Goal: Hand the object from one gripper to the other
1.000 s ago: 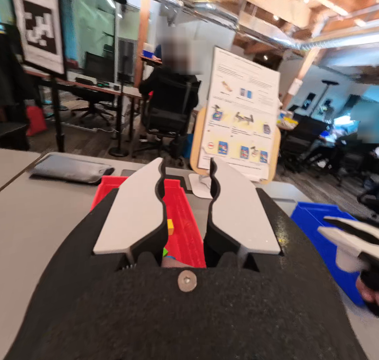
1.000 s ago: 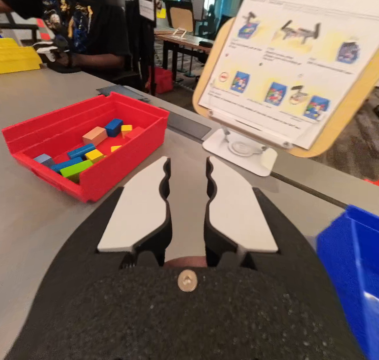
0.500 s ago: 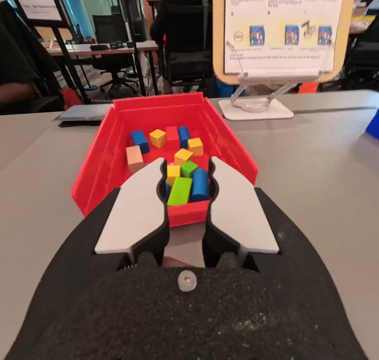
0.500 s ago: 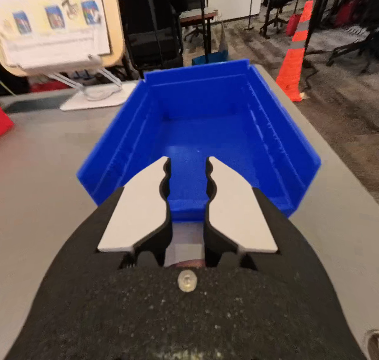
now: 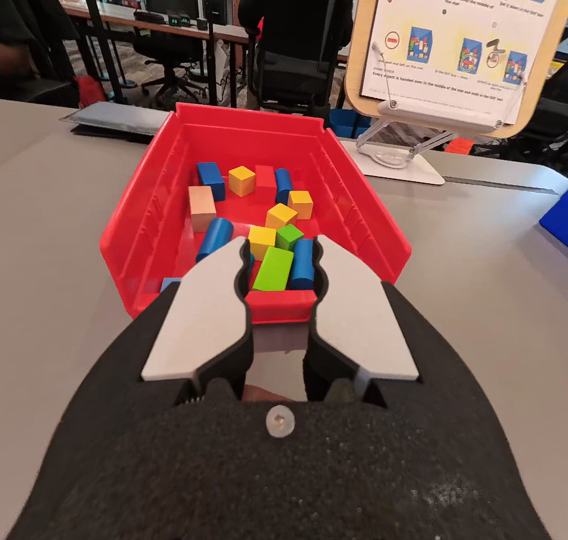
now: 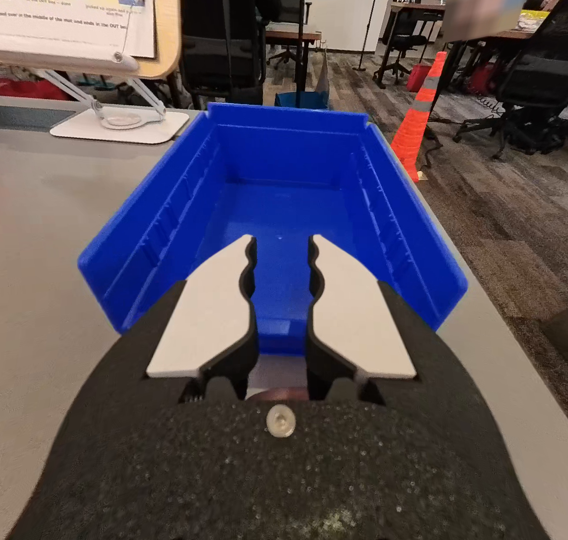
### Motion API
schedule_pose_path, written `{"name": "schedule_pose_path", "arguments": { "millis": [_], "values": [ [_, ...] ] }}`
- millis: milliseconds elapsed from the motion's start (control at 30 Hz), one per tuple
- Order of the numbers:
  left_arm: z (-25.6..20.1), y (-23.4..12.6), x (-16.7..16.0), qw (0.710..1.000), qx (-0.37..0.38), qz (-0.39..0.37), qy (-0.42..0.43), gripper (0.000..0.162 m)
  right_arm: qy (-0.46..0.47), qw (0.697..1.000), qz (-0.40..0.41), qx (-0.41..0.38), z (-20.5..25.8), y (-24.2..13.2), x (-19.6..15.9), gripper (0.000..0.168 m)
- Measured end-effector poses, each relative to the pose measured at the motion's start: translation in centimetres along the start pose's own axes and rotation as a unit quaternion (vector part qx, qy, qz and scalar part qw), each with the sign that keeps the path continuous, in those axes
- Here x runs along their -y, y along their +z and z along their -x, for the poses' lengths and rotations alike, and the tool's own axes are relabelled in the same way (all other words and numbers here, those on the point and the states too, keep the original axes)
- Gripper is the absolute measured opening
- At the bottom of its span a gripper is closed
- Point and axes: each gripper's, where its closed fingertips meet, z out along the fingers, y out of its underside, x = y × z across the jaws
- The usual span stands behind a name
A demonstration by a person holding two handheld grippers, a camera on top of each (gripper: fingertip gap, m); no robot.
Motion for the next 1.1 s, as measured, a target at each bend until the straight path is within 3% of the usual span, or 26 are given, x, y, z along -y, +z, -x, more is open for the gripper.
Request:
{"name": "schedule_pose_path", "arguments": {
  "millis": [100, 200, 333, 533, 900, 1000, 1067, 1100],
  "values": [
    [-0.2, 0.8, -0.2, 0.999, 0.009, 0.019, 0.025, 0.038, 0.052, 0.998, -0.007, 0.020, -0.9, 1.1, 0.4, 0.032],
    [0.6, 0.8, -0.8, 0.996, 0.033, 0.027, 0.078, 0.039, 0.038, 0.999, -0.003, 0.022, -1.7, 1.8, 0.5, 0.033],
    [-0.6, 1.3, -1.0, 0.998, -0.019, 0.047, 0.041, 0.045, 0.010, 1.000, 0.012, 0.017, -1.6, 1.5, -0.4, 0.034],
    [0.2, 1.5, -1.7, 0.997, -0.022, 0.053, 0.045, 0.045, -0.006, 1.000, 0.012, -0.002, -1.6, -0.1, -0.8, 0.033],
    [-0.8, 2.1, -3.6, 0.991, -0.029, 0.108, 0.080, 0.045, -0.030, 0.999, 0.030, 0.008, -1.2, 0.9, -1.8, 0.033],
    [-1.3, 2.2, -3.9, 0.988, -0.028, 0.117, 0.093, 0.045, -0.018, 0.999, 0.026, 0.010, -1.4, 0.6, -1.6, 0.033],
    [-1.4, 2.3, -3.8, 0.986, -0.023, 0.135, 0.093, 0.036, -0.005, 1.000, 0.024, 0.011, -1.6, 0.4, -1.4, 0.033],
    [-1.5, 2.4, -3.6, 0.983, -0.024, 0.153, 0.094, 0.040, 0.004, 1.000, 0.024, 0.013, -1.7, 0.2, -1.3, 0.033]
  ]
}}
